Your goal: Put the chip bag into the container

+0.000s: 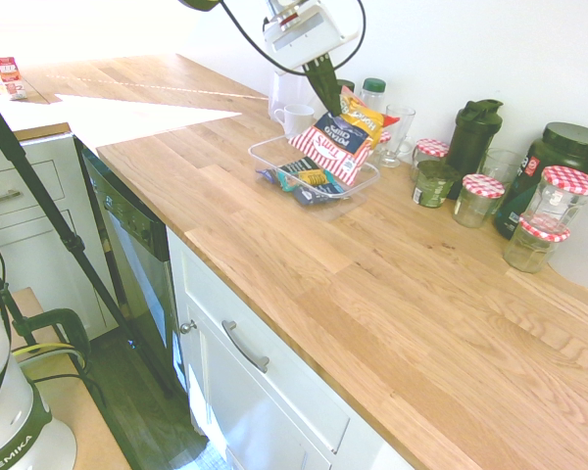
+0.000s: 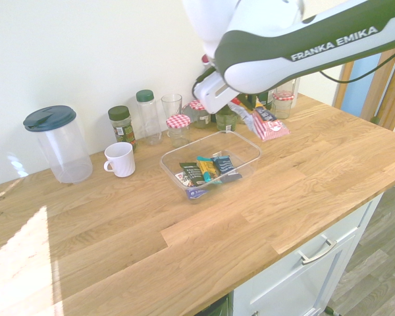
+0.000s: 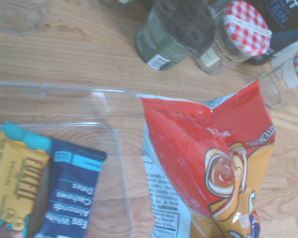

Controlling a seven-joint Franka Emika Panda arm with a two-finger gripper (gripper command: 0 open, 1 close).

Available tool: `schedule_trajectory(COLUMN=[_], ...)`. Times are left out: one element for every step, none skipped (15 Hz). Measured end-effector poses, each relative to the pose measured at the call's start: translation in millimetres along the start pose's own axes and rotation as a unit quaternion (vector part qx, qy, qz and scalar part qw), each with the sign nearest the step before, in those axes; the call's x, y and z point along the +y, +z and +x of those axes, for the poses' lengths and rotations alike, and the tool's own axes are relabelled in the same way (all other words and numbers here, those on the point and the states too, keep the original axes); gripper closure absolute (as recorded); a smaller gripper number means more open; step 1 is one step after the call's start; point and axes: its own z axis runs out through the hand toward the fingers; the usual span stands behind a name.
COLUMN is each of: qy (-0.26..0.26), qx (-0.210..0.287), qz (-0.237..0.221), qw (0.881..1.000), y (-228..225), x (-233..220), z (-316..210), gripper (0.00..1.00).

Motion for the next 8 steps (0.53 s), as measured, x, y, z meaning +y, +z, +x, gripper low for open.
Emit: schedule_trajectory(qy=[-0.006,-0.013,-0.017,-0.022,-0.025,-0.029,-0.033,-0.036], qx=[0.0,-0.001,-0.003,-0.006,-0.008,-0.01,-0.012,-0.013], qz=[-0.004,-0.009,-0.013,-0.016,-0.018,-0.021,-0.025,-0.028], qw=[1.0,1.0,1.0,1.0,0.999,0.999,0.999,0.999], y=[-5,-7,-7,-6,-3,1,6,11], x=[-15,-30,-42,-54,-64,-72,-78,-82], z=[-10,-19,-28,-38,-48,-58,-66,-73], gripper=[1.0,1.0,1.0,1.0,1.0,1.0,1.0,1.0])
